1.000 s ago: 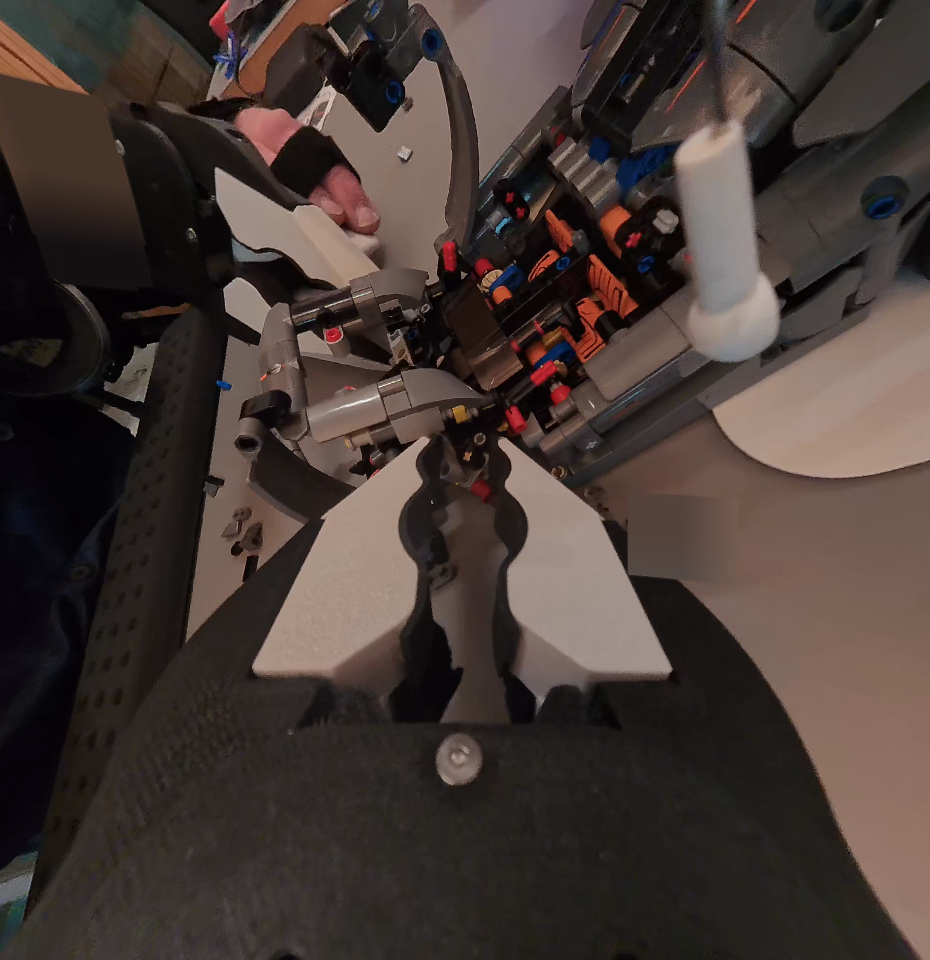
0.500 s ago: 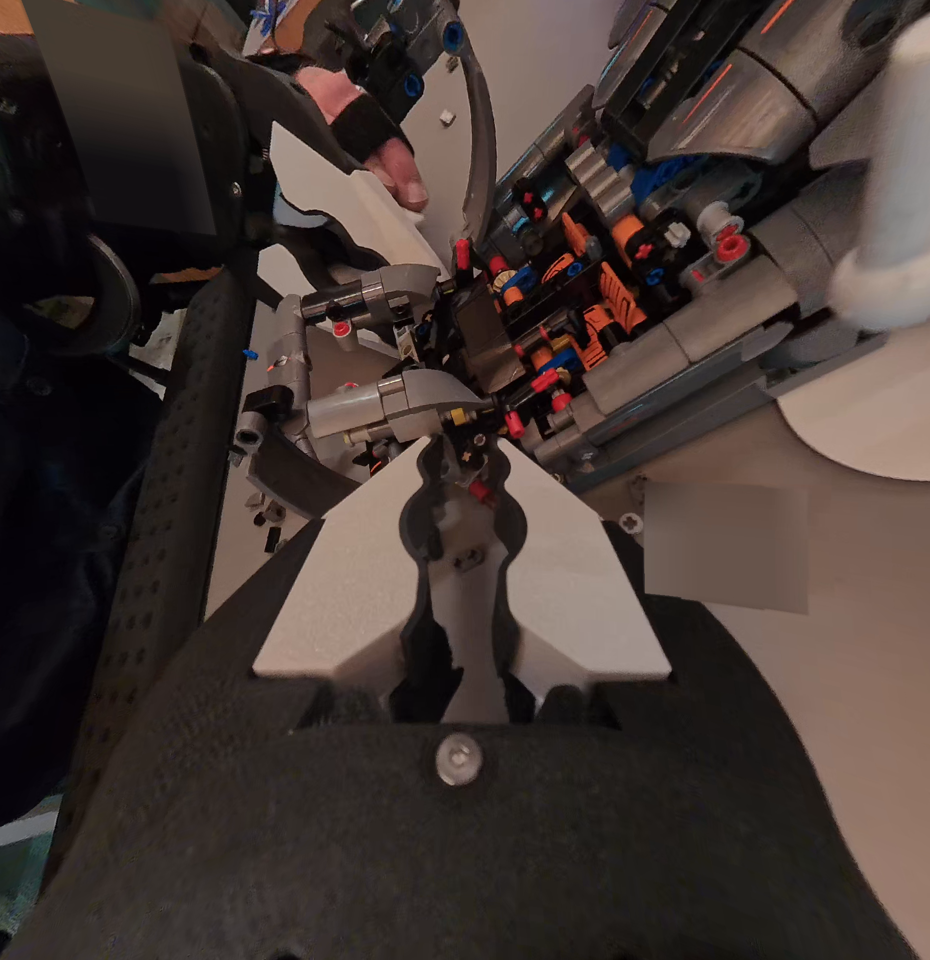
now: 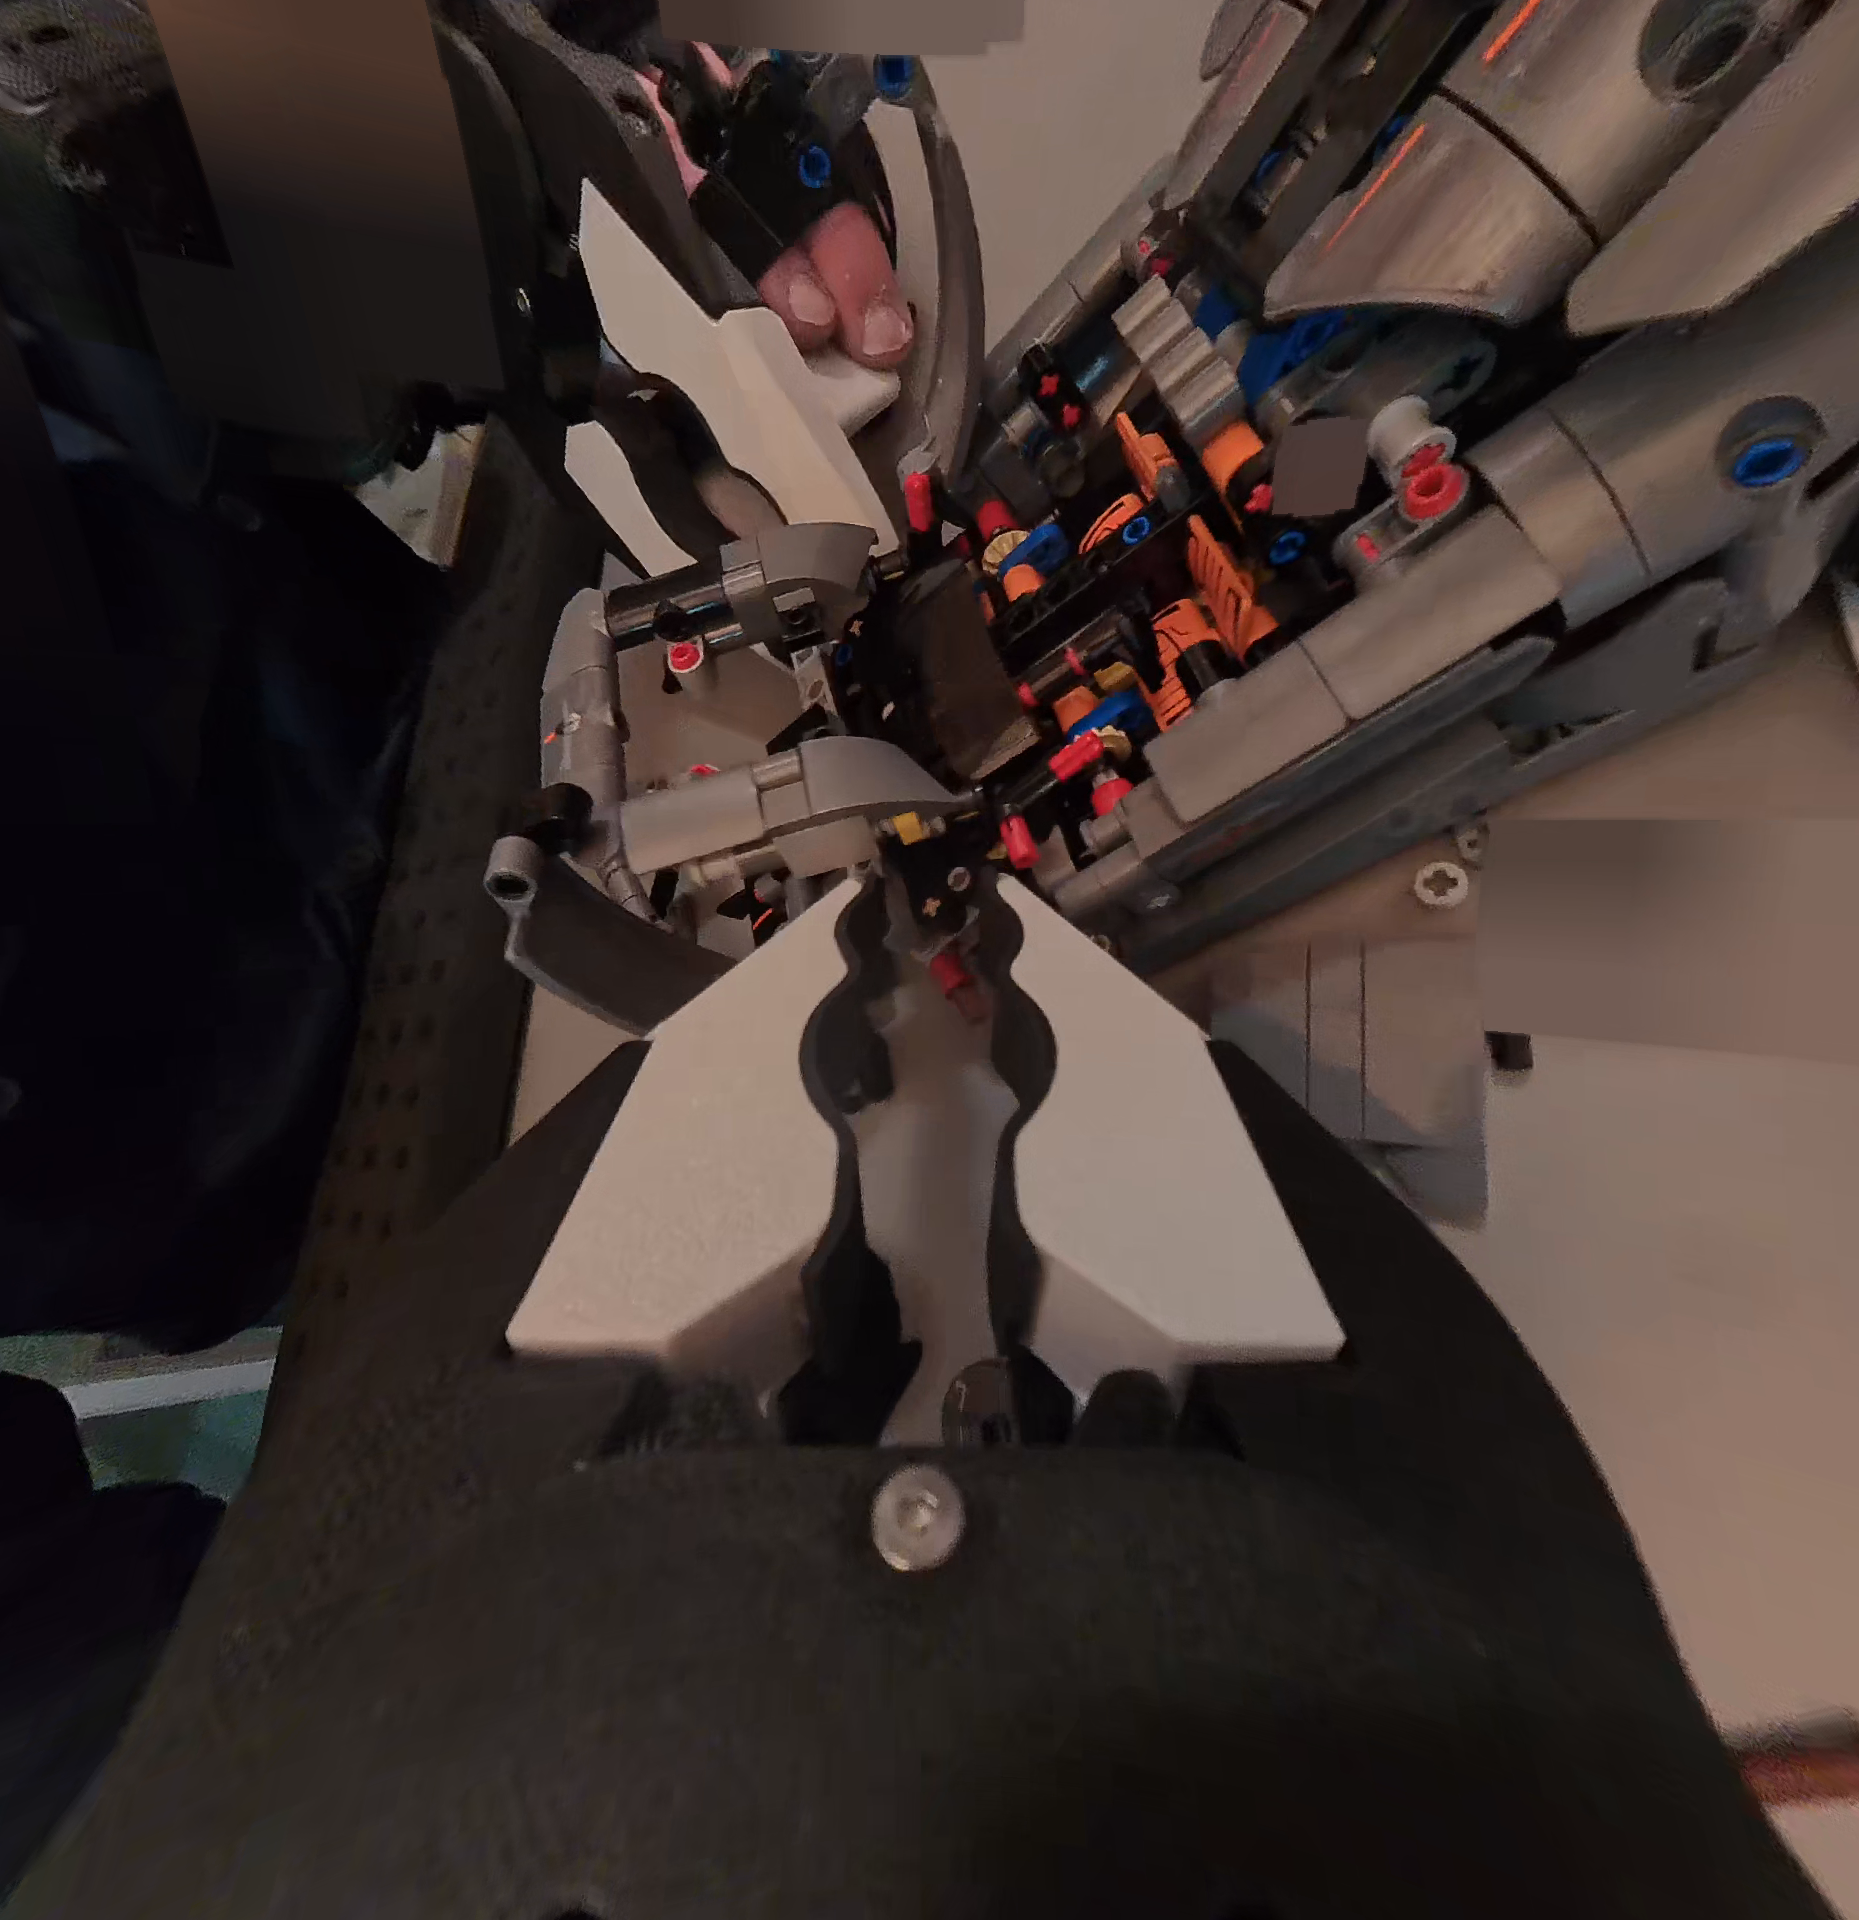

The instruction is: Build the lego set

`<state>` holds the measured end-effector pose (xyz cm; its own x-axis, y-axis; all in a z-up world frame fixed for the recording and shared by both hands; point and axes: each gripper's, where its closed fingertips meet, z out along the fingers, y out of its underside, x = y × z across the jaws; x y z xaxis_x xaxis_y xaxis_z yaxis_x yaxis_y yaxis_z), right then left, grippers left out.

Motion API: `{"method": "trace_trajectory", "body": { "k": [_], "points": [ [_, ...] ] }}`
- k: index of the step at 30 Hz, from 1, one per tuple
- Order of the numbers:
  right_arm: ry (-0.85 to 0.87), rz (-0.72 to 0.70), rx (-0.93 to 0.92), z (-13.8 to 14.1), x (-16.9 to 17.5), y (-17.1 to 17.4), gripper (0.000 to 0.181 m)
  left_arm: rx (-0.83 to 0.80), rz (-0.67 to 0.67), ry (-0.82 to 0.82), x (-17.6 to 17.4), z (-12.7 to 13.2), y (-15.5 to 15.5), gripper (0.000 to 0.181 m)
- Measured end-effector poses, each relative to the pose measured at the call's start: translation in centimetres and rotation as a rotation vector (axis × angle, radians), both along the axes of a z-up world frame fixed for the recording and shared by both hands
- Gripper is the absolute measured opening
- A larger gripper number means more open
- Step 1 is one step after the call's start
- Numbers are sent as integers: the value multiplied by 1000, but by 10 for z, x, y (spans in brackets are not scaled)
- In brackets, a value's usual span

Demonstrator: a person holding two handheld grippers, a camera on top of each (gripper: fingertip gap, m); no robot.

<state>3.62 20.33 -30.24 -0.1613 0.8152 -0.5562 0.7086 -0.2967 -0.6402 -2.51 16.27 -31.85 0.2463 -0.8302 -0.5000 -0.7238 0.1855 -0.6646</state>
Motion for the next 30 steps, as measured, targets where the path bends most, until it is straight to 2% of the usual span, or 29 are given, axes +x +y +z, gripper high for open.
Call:
{"method": "trace_trajectory", "body": {
  "k": [3, 8, 12, 15, 18, 21, 23, 26, 30],
  "points": [
    [-18, -22, 81, 7, 5, 2, 19, 21, -22, 17, 3, -4, 0, 38],
    [-16, -119, 225, 27, 10, 9, 24, -35, -46, -26, 4, -2, 0, 36],
    [7, -254, 473, 59, 13, 16, 18, 26, -72, -3, 4, -3, 3, 32],
    [27, -273, 612, 83, 7, -9, 15, 23, -101, -6, 4, -2, 2, 31],
    [101, -213, 705, 96, -17, -57, 14, 20, -125, -12, 6, -2, 2, 30],
    [90, -183, 728, 82, -41, -97, 17, 23, -148, -18, 13, -1, -3, 30],
    [18, -191, 776, 63, -52, -112, 17, 25, -153, -16, 15, -1, -6, 30],
    [-163, -285, 951, 31, -45, -101, 18, 40, -168, -14, 22, -1, -9, 31],
    [-281, -412, 1041, 7, -36, -87, 21, 23, -186, -21, 31, -1, -14, 28]
  ]
}}
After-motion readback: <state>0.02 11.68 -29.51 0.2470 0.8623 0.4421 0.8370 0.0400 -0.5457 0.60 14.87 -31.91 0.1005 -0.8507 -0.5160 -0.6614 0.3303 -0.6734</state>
